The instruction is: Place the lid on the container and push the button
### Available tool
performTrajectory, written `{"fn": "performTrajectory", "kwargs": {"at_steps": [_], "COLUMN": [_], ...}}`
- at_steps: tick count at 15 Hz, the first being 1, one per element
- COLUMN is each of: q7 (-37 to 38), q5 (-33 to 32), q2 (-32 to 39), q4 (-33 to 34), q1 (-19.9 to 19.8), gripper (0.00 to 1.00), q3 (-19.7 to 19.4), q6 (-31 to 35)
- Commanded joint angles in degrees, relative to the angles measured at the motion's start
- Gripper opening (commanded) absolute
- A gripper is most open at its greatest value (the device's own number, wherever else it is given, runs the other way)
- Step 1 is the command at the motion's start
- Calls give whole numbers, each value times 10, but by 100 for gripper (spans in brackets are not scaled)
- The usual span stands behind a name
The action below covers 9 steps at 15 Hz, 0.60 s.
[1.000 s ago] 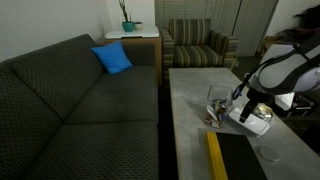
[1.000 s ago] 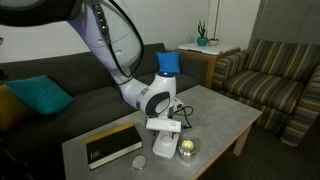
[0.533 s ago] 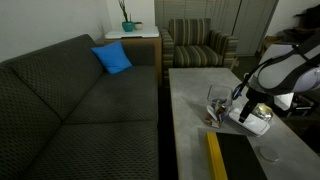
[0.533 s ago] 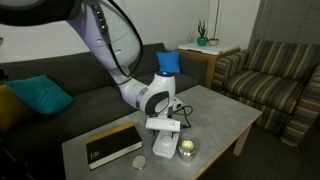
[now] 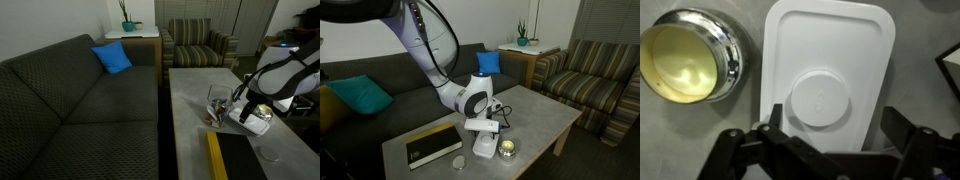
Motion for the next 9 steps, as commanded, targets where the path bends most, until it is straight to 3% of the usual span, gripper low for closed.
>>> {"fn": "performTrajectory", "kwargs": {"at_steps": [1,9], "q7": [-25,-15], "q5": [-6,4], "q2": [1,1], "q4": [-19,-28], "q1": [-36,-68], "gripper": [100,100], "q3": [25,30], "q6": [6,18]}}
